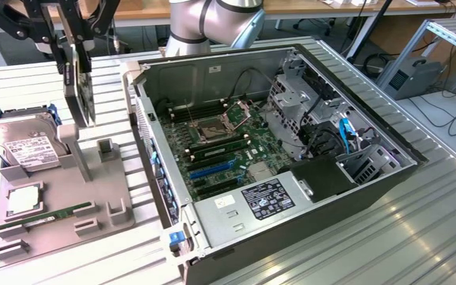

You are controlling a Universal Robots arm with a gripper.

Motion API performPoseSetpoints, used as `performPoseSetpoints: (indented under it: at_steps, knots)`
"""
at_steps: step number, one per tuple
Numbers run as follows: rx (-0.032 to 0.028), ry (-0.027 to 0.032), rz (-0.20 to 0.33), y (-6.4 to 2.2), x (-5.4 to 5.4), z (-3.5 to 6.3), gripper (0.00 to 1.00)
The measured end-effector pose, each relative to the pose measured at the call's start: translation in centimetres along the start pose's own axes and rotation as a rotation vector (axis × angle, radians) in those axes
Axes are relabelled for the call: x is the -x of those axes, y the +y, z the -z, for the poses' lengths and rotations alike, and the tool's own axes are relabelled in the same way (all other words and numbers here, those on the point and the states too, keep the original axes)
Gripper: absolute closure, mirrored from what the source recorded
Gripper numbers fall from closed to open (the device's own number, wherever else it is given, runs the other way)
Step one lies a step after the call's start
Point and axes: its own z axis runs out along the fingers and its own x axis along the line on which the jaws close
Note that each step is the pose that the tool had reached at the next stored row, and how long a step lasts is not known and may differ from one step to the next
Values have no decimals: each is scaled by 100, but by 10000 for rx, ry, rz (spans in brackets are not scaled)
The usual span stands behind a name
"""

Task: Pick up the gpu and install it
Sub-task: 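Pick up the gpu and move the gpu toward the slot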

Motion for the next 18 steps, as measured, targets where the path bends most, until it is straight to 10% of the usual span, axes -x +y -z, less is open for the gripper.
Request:
performPoseSetpoints:
  at_steps: [18]
  knots:
    - [0, 5, 0, -2, 7, 236, 73]
